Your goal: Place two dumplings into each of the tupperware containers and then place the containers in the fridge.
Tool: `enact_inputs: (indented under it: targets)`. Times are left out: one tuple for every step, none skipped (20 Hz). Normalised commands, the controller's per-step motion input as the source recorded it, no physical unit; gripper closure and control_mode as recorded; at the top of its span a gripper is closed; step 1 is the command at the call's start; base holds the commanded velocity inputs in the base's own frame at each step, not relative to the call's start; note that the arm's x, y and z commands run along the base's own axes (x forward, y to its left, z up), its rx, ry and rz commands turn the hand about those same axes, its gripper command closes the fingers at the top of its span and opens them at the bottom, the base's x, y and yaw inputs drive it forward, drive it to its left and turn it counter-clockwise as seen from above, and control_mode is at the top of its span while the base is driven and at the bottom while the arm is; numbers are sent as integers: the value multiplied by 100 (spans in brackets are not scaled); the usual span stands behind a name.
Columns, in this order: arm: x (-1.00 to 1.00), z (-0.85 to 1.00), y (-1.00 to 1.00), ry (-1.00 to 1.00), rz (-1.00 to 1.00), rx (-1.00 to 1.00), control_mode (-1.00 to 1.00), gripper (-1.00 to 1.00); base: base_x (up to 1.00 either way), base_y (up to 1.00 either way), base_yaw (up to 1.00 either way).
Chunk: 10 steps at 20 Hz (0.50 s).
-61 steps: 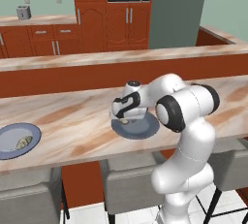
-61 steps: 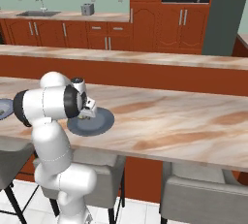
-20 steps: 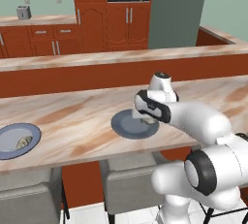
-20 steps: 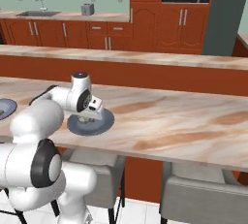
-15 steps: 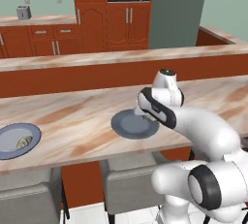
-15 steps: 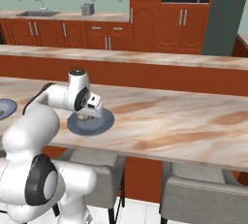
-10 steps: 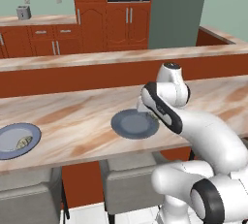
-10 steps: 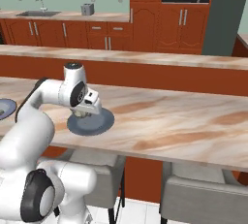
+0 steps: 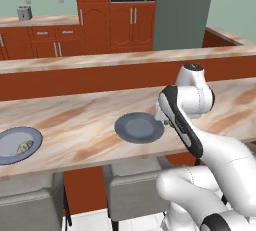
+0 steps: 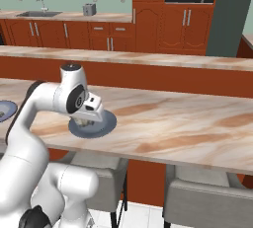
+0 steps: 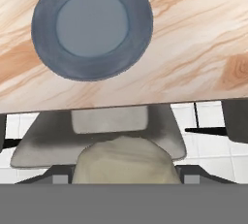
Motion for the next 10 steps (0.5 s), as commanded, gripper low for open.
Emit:
enact_inputs:
  targets:
    - [-51,0,-42,5,0,0,-100,100,0,0,0]
    - [-49,0,-41,1,0,0,-100,100,0,0,0]
    - [-44,0,-29,0,0,-1,-100,100,0,0,0]
    - [-33,0,-13,0,0,0,-100,100,0,0,0]
    - [-36,0,-8,0,0,-1,-100,100,0,0,0]
    - [-33,0,0,0,0,-2,-100,100,0,0,0]
    - [-24,1,0,0,-2,0,-100,100,0,0,0]
    - [-1,9,0,0,0,0,-100,100,0,0,0]
    - [0,21,1,0,0,0,-100,100,0,0,0]
    - [0,20,1,0,0,0,-100,100,0,0,0]
